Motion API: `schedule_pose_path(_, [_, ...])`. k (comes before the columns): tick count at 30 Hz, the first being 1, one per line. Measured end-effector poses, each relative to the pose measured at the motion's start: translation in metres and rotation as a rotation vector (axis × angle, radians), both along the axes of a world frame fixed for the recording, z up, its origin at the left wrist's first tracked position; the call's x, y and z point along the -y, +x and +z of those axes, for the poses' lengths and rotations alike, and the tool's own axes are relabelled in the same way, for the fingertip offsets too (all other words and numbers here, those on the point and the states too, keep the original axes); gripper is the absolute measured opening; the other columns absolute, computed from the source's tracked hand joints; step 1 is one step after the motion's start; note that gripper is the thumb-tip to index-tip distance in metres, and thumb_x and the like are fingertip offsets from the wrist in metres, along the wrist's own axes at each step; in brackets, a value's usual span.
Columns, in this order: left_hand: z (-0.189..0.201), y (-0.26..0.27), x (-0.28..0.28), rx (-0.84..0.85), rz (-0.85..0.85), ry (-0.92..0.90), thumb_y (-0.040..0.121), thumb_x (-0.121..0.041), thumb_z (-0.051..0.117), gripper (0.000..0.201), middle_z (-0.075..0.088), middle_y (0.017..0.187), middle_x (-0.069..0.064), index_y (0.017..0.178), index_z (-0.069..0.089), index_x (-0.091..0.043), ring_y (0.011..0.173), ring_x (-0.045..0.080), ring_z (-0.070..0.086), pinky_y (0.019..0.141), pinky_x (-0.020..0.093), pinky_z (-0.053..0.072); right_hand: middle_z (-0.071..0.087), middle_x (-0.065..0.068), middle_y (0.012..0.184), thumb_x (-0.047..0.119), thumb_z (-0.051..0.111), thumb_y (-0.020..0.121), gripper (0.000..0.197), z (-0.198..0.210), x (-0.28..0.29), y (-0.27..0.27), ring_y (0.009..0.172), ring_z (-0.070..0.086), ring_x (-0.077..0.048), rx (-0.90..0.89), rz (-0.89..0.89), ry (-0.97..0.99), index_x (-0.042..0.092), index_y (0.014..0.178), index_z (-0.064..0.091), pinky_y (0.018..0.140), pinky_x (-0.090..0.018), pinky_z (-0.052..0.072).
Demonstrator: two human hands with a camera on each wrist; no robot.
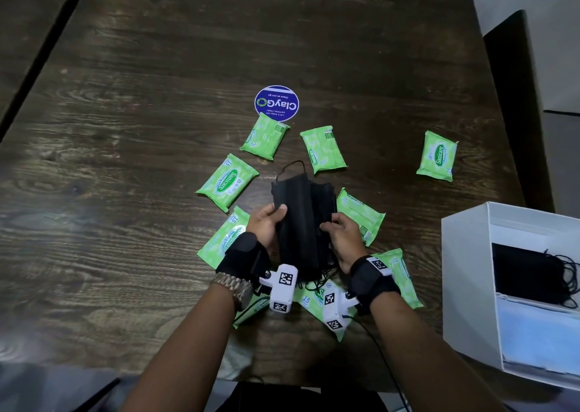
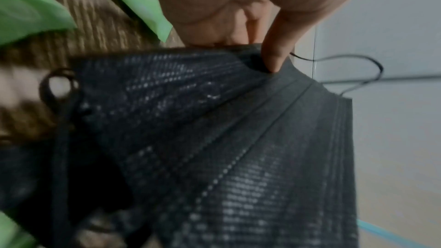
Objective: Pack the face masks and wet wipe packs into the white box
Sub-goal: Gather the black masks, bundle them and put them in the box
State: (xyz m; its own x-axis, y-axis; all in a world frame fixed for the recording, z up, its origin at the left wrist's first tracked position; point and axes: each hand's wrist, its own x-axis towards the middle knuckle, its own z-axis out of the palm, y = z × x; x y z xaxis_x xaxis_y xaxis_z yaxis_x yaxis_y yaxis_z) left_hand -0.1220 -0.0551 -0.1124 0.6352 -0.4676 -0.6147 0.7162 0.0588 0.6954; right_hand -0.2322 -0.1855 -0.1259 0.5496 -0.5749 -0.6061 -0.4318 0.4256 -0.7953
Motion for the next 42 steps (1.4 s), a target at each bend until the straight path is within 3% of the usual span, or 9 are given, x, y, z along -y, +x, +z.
schedule_pose_path(11, [-0.017, -0.009, 0.012, 0.421, -0.171, 0.29, 0.091, -0.019, 0.064, 0.019, 0.058, 0.071, 0.005, 0.075, 0.061, -0.01, 0.069, 0.014, 0.052, 0.066, 0.026, 0.041, 0.072, -0.006, 0.104, 0.021, 0.056, 0.09, 0.027, 0.024, 0.003, -0.006, 0.088, 0.066, -0.023, 0.228, 0.153, 0.197, 0.016, 0.115, 0.066, 0.069, -0.034, 0.054])
schedule_pose_path(14, [-0.015, -0.01, 0.013, 0.48, -0.07, 0.301, 0.088, -0.012, 0.067, 0.013, 0.058, 0.067, -0.001, 0.077, 0.06, -0.013, 0.057, -0.002, 0.052, 0.061, 0.015, 0.042, 0.071, -0.006, 0.119, 0.045, 0.061, 0.09, 0.048, 0.022, 0.0, -0.003, 0.102, 0.069, -0.024, 0.237, 0.188, 0.175, 0.019, 0.129, 0.058, 0.081, -0.041, 0.056])
schedule_pose_path(16, [-0.012, -0.009, 0.013, 0.466, 0.017, 0.301, 0.085, -0.009, 0.07, 0.016, 0.06, 0.072, 0.0, 0.095, 0.058, -0.011, 0.06, -0.002, 0.055, 0.062, 0.014, 0.044, 0.071, -0.009, 0.12, 0.027, 0.069, 0.09, 0.044, 0.014, -0.005, 0.002, 0.111, 0.067, -0.025, 0.241, 0.232, 0.031, 0.016, 0.13, 0.057, 0.094, -0.044, 0.054])
schedule_pose_path(20, [-0.01, -0.001, 0.002, 0.314, -0.071, 0.241, 0.085, -0.01, 0.07, 0.036, 0.068, 0.092, 0.004, 0.115, 0.051, -0.009, 0.082, 0.015, 0.065, 0.078, 0.027, 0.053, 0.069, -0.004, 0.121, 0.009, 0.058, 0.097, 0.028, 0.006, -0.012, 0.018, 0.115, 0.065, -0.019, 0.229, 0.365, -0.158, 0.015, 0.125, 0.06, 0.1, -0.039, 0.051])
schedule_pose_path(25, [-0.025, 0.022, -0.029, 0.32, -0.006, 0.381, 0.091, -0.003, 0.06, 0.025, 0.067, 0.09, 0.007, 0.116, 0.062, 0.001, 0.064, 0.004, 0.064, 0.07, 0.026, 0.054, 0.067, 0.004, 0.074, 0.048, 0.066, 0.088, 0.032, -0.003, -0.003, 0.028, 0.072, 0.067, -0.018, -0.115, 0.36, -0.478, 0.016, 0.086, 0.067, 0.067, -0.037, 0.058])
schedule_pose_path(29, [-0.033, 0.034, -0.045, 0.346, 0.085, 0.444, 0.094, -0.001, 0.056, 0.03, 0.062, 0.097, 0.011, 0.123, 0.057, 0.003, 0.053, -0.008, 0.06, 0.058, 0.011, 0.052, 0.067, -0.003, 0.097, 0.057, 0.079, 0.073, 0.061, -0.009, -0.01, 0.032, 0.092, 0.066, -0.025, -0.502, 0.644, -0.793, 0.013, 0.111, 0.059, 0.076, -0.04, 0.057])
schedule_pose_path(32, [-0.036, 0.032, -0.052, 0.371, 0.057, 0.469, 0.094, -0.003, 0.056, 0.027, 0.063, 0.098, 0.01, 0.12, 0.06, 0.003, 0.063, 0.001, 0.064, 0.071, 0.024, 0.054, 0.067, -0.01, 0.109, 0.051, 0.082, 0.073, 0.066, -0.015, -0.024, 0.036, 0.099, 0.067, -0.032, -0.605, 0.707, -0.88, 0.014, 0.118, 0.052, 0.074, -0.04, 0.057])
schedule_pose_path(36, [-0.037, 0.026, -0.059, 0.359, 0.084, 0.463, 0.094, -0.004, 0.056, 0.027, 0.064, 0.099, 0.011, 0.119, 0.061, 0.005, 0.088, 0.022, 0.06, 0.084, 0.035, 0.049, 0.071, -0.005, 0.092, 0.039, 0.084, 0.074, 0.042, -0.025, -0.026, 0.034, 0.089, 0.068, -0.028, -0.543, 0.552, -0.789, 0.023, 0.099, 0.054, 0.073, -0.038, 0.056])
schedule_pose_path(42, [-0.04, 0.027, -0.072, 0.193, 0.134, 0.433, 0.094, -0.006, 0.057, 0.021, 0.066, 0.082, 0.006, 0.114, 0.063, -0.004, 0.078, 0.025, 0.062, 0.088, 0.047, 0.052, 0.059, 0.003, 0.062, 0.023, 0.082, 0.077, 0.029, 0.001, -0.011, 0.026, 0.061, 0.057, -0.015, -0.215, 0.298, -0.58, 0.018, 0.065, 0.056, 0.063, -0.028, 0.049])
